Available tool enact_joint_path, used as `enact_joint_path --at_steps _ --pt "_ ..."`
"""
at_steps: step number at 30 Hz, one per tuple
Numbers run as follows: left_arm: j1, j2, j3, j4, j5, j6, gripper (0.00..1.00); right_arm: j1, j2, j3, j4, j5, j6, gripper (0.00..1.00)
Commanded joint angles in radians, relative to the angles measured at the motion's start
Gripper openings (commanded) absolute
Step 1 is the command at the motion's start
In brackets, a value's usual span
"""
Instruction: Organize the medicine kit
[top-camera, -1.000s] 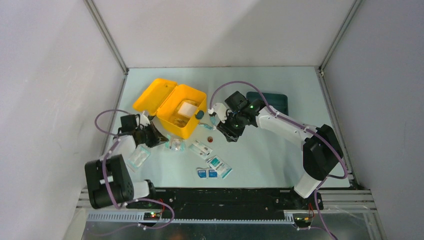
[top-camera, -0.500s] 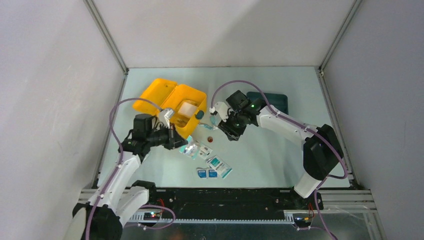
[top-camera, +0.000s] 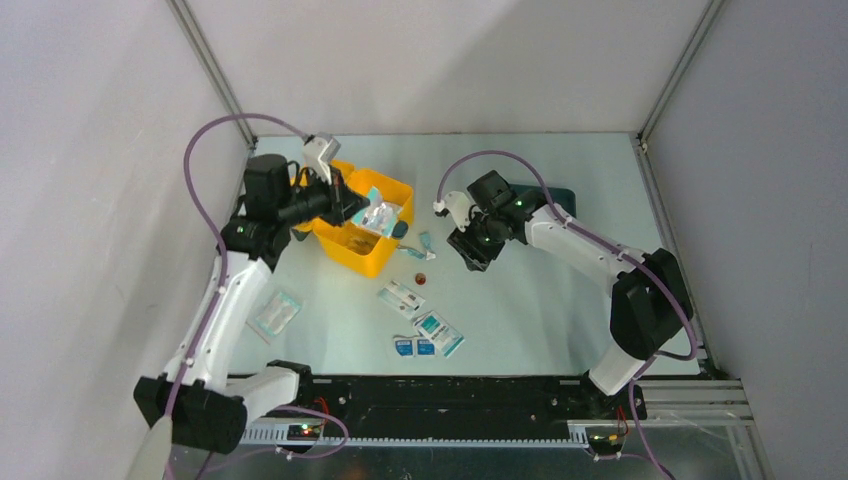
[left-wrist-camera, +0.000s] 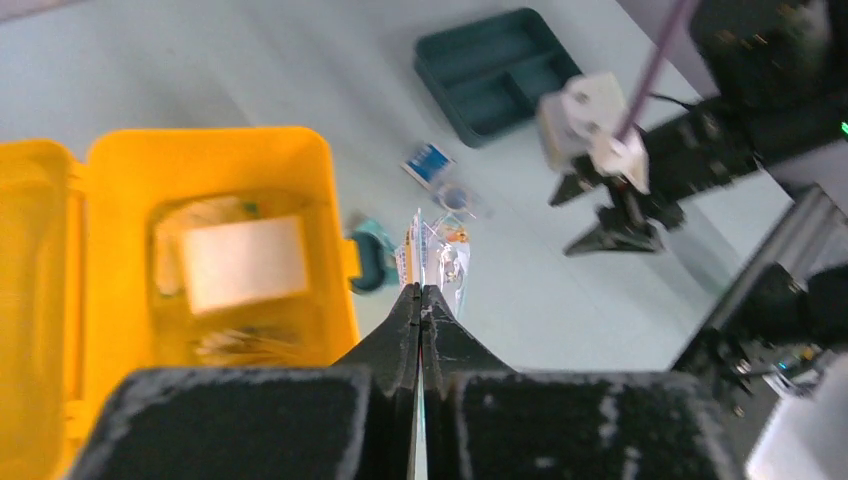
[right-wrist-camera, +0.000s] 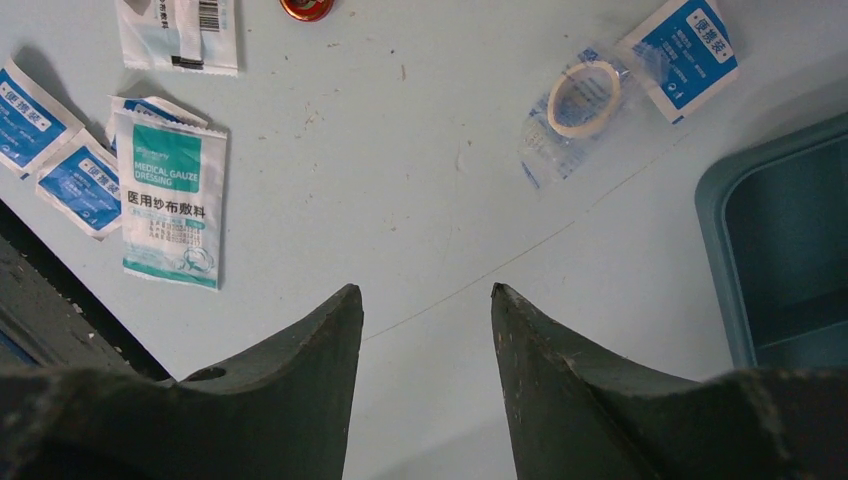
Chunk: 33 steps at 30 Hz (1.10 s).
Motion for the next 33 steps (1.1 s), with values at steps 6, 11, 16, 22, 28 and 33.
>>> enact_joint_path --at_steps 6,11,16,22,28,33 --pt "0.056 0.241 0.158 0.009 -0.182 0.113 0.0 -0.03 -0.054 0.036 0.006 -0.001 0.014 0.57" --pt "0.056 0.315 0.125 0.009 -0.174 0.119 0.0 -0.036 -0.052 0.036 0.003 -0.001 0.018 0.6" --pt "0.055 0.377 0.082 0.009 -0.129 0.096 0.0 -0.04 -0.049 0.036 0.004 -0.004 0.019 0.61" --pt "0.056 0.386 0.012 0.008 -0.137 0.096 0.0 -0.044 -0.035 0.036 0.005 -0.01 0.015 0.61" --pt "0.057 0.39 -0.027 0.005 -0.127 0.099 0.0 -0.048 -0.018 0.038 0.019 -0.006 0.012 0.61" --pt "0.058 0.375 -0.043 0.003 -0.126 0.089 0.0 -0.07 0.003 0.043 0.048 0.047 0.043 0.69"
